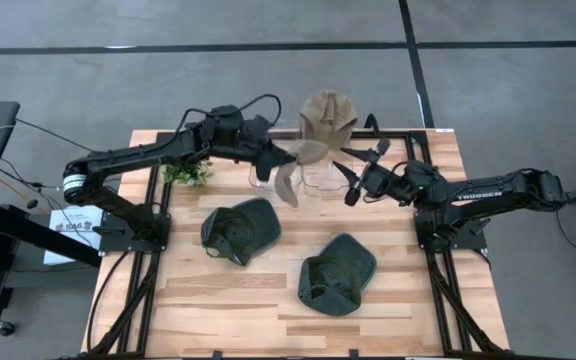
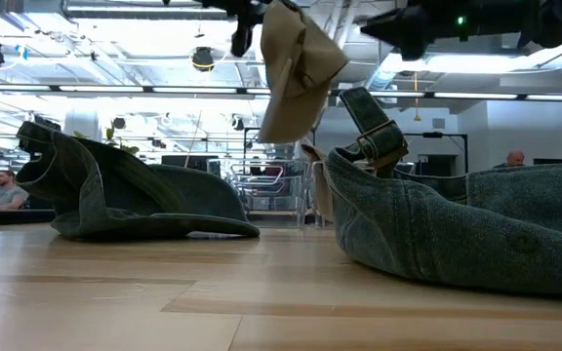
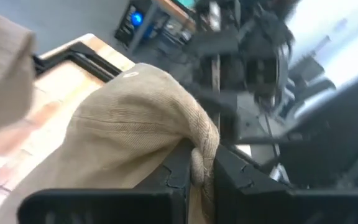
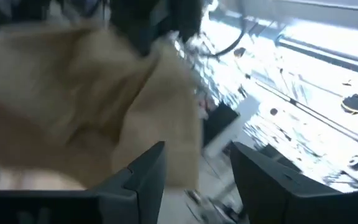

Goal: Pick & Place hat
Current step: Put the brown cap into the right transparent bin

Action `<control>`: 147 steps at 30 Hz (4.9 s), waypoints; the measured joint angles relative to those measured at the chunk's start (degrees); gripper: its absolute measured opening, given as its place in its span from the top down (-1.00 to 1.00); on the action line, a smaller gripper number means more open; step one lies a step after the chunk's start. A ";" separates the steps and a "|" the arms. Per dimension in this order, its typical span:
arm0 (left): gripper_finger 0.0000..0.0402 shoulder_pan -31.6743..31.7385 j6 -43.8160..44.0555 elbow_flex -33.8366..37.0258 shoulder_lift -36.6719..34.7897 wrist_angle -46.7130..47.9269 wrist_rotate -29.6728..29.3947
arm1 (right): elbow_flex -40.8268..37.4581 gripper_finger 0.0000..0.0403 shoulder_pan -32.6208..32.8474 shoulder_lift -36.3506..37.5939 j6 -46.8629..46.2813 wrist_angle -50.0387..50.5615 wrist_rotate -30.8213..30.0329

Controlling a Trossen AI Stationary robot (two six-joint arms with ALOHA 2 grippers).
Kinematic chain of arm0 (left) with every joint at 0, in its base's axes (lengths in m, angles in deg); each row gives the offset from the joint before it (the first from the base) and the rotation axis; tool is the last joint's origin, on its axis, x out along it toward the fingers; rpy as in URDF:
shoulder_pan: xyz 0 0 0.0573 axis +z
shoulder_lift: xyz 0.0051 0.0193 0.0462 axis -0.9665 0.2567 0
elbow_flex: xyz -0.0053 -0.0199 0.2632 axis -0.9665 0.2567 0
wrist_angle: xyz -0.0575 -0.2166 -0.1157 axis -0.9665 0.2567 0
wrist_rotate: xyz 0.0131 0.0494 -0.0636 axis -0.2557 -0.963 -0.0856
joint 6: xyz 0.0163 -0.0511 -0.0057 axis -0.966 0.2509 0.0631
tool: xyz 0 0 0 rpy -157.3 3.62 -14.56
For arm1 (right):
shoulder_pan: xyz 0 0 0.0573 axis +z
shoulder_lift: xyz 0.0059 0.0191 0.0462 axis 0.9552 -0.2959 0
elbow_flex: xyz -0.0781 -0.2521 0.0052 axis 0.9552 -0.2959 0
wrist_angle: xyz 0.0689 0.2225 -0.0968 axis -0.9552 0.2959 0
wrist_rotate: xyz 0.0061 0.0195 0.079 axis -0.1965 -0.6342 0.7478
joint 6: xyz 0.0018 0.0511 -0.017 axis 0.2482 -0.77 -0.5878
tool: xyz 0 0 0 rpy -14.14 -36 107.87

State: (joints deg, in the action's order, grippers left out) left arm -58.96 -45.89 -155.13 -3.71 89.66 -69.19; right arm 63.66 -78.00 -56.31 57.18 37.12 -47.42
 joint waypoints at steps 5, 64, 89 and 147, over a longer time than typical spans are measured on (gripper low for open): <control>0.81 -4.05 -3.45 0.00 0.01 -0.11 -0.01 | 0.00 0.25 0.31 0.02 -12.22 -10.07 1.58; 0.80 -15.02 -11.55 0.04 0.06 8.46 -4.16 | 43.77 0.24 5.27 -18.87 -23.32 60.14 26.98; 0.80 -14.98 -12.66 -0.03 -0.01 9.41 -6.30 | 43.65 0.69 5.64 -24.68 -20.38 55.51 22.09; 0.42 -24.54 -15.46 49.90 -26.05 -34.36 -48.31 | 39.47 0.99 -35.32 -28.91 -43.01 60.84 37.78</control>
State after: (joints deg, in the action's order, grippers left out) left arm -83.50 -61.35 -105.23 -29.76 55.29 -117.51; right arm 103.13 -113.32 -85.22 14.18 97.96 -9.64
